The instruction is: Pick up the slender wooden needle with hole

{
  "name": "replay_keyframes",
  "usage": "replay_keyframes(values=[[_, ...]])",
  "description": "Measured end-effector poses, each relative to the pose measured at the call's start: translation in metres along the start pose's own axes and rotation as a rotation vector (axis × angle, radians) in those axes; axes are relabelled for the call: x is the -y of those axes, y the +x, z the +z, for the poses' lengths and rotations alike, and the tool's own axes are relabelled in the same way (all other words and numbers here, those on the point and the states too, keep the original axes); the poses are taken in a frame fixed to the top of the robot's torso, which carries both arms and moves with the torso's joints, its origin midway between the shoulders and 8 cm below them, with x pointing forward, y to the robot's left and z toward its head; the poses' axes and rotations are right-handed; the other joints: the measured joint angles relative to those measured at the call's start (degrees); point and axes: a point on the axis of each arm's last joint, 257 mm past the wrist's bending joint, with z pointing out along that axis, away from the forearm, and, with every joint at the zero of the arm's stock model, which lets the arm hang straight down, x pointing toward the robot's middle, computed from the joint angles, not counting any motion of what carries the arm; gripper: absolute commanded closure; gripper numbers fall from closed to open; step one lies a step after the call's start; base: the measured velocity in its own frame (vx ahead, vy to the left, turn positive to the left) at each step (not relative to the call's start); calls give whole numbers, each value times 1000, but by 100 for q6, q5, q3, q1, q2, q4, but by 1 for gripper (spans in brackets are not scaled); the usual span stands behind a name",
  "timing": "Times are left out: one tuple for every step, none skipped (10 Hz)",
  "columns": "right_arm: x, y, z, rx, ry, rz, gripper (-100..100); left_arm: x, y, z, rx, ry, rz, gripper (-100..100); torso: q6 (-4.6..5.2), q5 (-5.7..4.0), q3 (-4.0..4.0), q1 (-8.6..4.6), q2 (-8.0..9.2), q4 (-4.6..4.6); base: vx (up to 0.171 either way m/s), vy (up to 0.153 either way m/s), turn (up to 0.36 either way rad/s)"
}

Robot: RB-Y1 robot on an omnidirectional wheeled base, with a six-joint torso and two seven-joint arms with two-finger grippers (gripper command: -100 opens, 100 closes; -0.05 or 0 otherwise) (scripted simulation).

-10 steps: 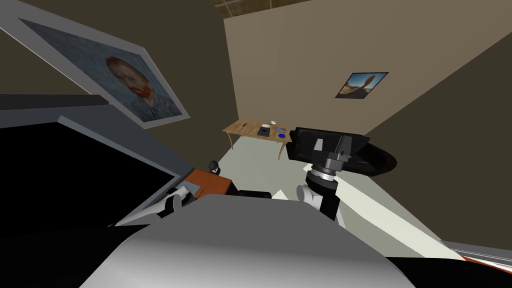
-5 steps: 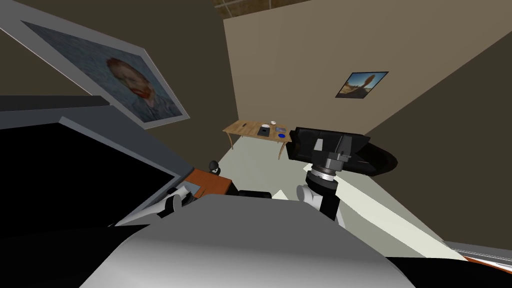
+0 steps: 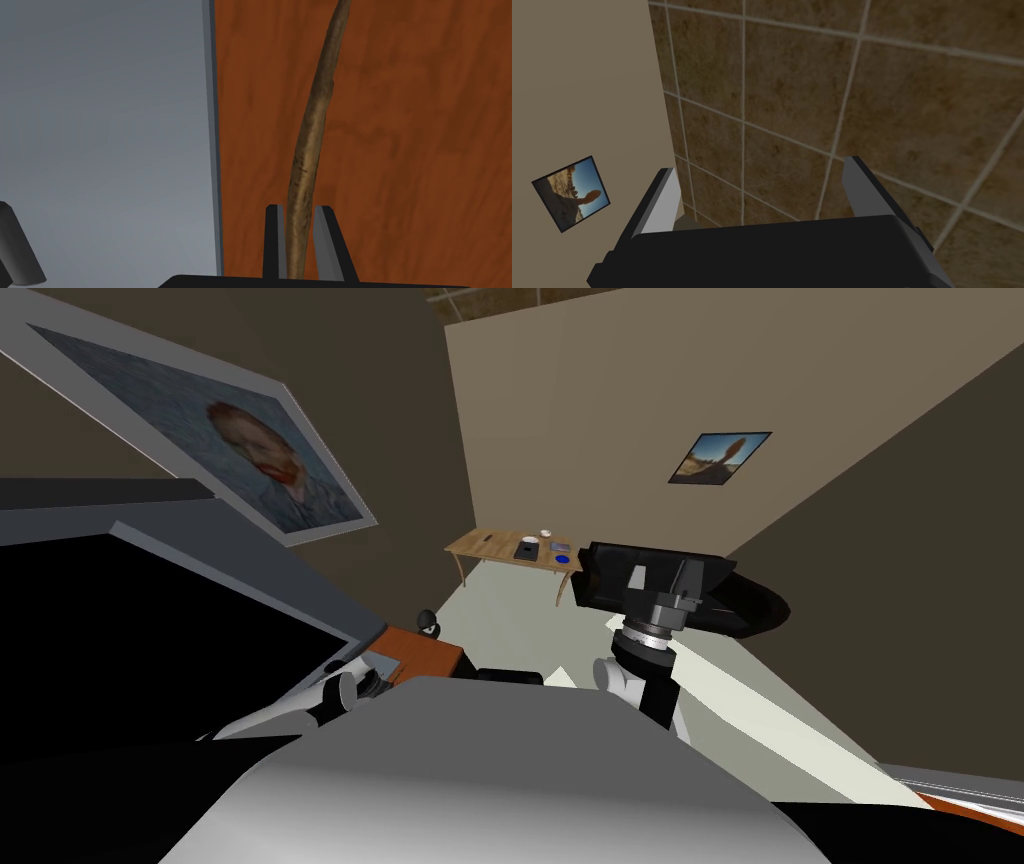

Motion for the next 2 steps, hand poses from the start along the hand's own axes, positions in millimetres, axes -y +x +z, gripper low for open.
replay_keyframes(values=[[0, 0, 0, 0, 0, 0, 0, 4, 0, -3, 0, 2, 0, 100, -2, 3, 0, -4, 1, -1, -3, -7, 1], [0, 0, 0, 0, 0, 0, 0, 3, 0, -3, 0, 1, 0, 0, -2, 5, -1, -1, -1, -2, 0, 0, 0]])
